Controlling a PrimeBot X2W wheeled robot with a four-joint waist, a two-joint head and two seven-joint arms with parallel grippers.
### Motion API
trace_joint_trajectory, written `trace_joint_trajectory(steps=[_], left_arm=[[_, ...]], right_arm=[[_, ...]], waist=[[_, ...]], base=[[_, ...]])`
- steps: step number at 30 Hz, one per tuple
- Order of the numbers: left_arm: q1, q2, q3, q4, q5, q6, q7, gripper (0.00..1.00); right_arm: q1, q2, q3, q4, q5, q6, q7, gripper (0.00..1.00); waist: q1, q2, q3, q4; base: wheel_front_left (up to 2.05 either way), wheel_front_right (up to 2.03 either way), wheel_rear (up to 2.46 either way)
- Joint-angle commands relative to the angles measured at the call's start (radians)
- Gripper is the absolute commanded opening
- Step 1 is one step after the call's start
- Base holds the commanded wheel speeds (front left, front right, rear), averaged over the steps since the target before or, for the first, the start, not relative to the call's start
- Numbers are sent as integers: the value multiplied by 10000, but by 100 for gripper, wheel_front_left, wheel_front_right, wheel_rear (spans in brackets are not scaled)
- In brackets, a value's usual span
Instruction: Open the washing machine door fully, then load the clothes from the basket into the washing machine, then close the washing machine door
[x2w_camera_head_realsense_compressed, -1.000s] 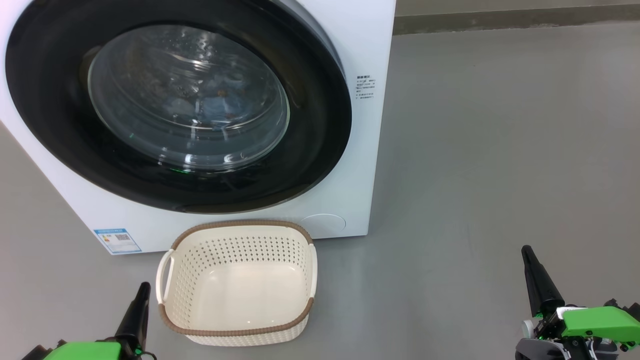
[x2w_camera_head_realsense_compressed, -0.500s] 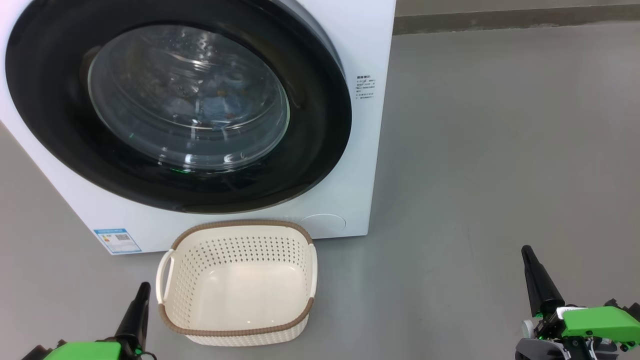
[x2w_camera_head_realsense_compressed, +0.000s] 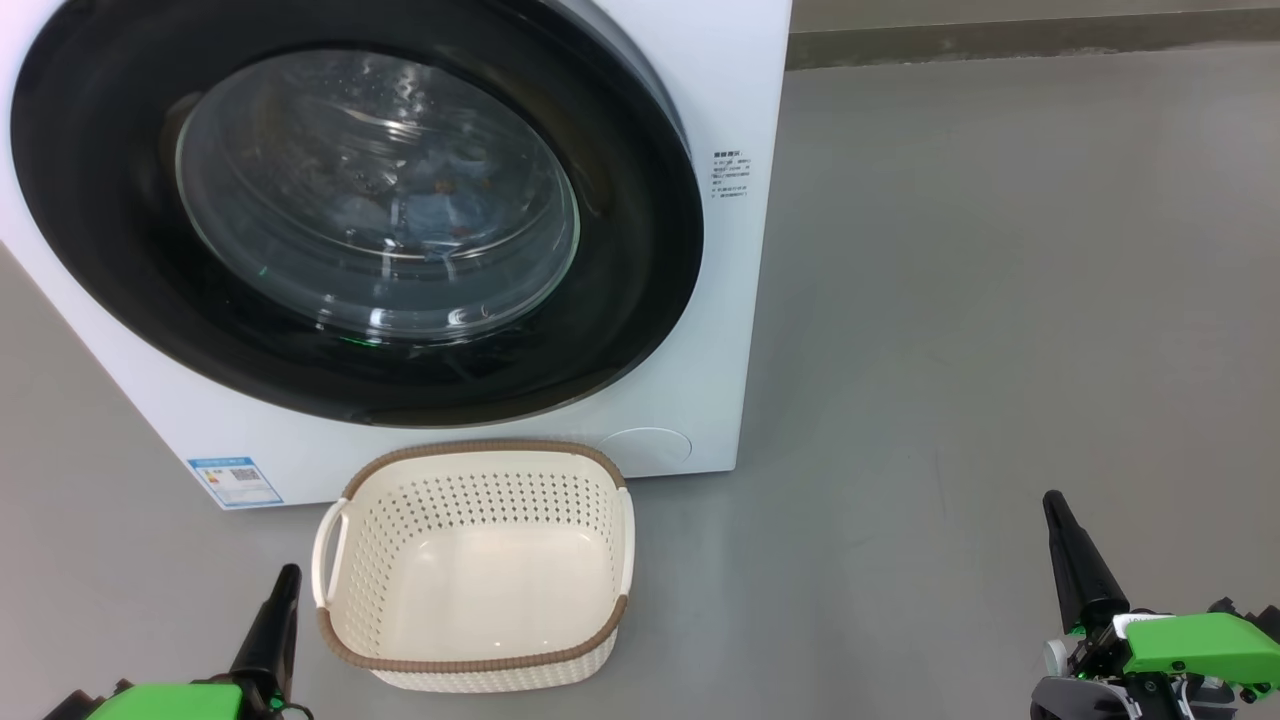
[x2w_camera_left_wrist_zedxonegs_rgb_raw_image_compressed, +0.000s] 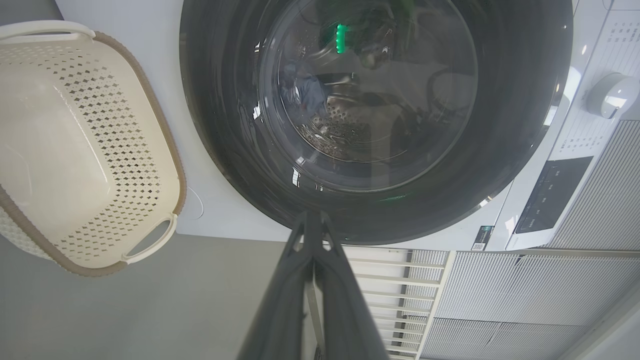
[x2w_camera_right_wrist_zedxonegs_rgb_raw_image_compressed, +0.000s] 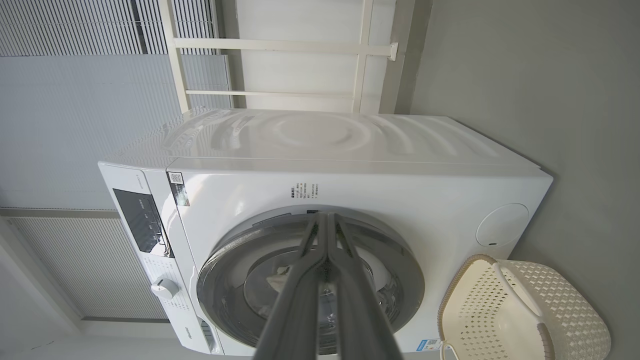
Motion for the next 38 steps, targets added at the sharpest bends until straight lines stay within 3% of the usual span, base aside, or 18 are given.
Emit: trace_joint_trajectory(steps=[1,38], left_arm=[[-419,129,345,-248,-88,-29,59,0],[-419,129,344,-248,-88,-29,59,0]], right_arm=[[-88,-37,229,-305,121,16,77,0],[-87,-37,230,-305,122,16,77,0]], waist=[[0,-1,0,0],[0,-1,0,0]], base=[[0,0,0],[0,0,0]])
